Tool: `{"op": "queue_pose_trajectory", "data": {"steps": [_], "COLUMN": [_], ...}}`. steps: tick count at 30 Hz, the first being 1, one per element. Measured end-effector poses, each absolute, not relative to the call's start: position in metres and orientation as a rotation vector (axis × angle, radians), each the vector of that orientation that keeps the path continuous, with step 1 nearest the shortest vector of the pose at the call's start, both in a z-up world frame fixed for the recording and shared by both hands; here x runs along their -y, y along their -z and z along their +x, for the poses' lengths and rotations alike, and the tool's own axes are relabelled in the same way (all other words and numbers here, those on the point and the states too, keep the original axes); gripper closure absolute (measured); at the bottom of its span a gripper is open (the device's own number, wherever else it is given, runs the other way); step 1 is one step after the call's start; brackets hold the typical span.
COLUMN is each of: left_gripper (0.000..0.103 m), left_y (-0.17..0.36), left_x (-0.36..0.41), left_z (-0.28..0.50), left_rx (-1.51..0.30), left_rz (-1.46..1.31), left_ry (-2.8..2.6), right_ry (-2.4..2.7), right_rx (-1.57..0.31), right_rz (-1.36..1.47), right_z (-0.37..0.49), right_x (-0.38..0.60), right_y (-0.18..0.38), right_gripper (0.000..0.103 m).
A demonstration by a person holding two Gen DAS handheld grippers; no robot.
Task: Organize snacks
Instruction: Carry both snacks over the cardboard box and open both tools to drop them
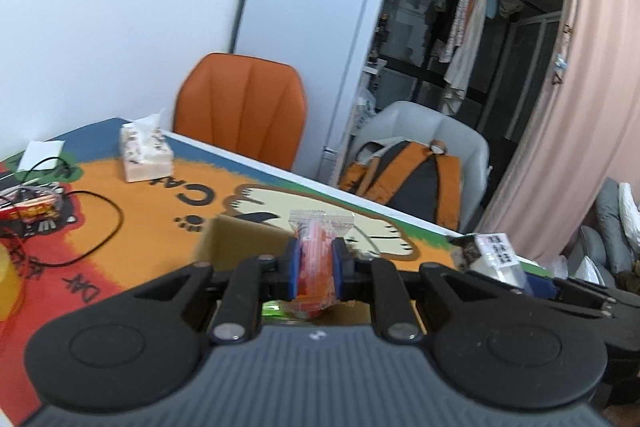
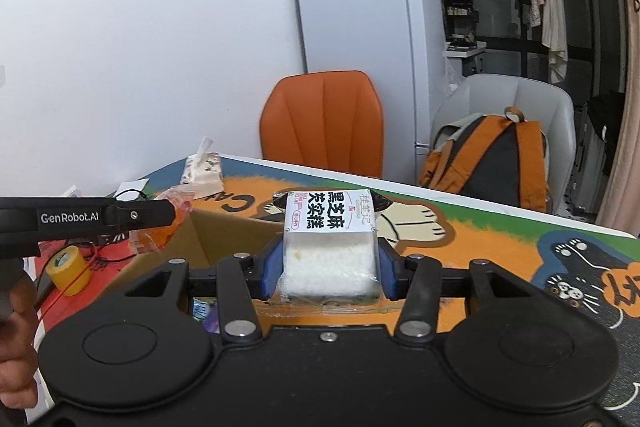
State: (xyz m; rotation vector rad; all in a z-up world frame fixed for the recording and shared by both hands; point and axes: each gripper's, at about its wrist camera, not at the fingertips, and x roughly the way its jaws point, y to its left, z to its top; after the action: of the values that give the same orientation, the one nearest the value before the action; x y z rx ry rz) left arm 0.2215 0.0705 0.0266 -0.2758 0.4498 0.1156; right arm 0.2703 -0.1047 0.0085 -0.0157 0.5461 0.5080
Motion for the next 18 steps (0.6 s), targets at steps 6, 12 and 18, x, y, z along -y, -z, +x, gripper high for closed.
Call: {"op": "queue_pose_trajectory", "data": {"steps": [6,12,18], "left_gripper": [0.087,0.074,0.069], "left_y": [-0.014,-0.008,-0.005], "left_x": [-0.093,-0.102,-0.108], "left_z": [0.223,0.217,0.206], "left_rx": [-0.480,-0.479,-0.491], "left_rz": [-0.301,-0.314,-0.336], "left_ry": [-0.152,-0.181,-0.199], "right_ry": [-0.544,-0.580,-0.608], "right_rx": [-0.543,-0.541,-0.562], "right_rz": [-0.029,-0.047,-0.051], "right_z": [0.270,0.268,0.270], "right_x": [0.084,0.067,0.053], "right_y": [-0.011,-0.012,-0.009], "right_gripper": [0.055,0.055,0.055]}}
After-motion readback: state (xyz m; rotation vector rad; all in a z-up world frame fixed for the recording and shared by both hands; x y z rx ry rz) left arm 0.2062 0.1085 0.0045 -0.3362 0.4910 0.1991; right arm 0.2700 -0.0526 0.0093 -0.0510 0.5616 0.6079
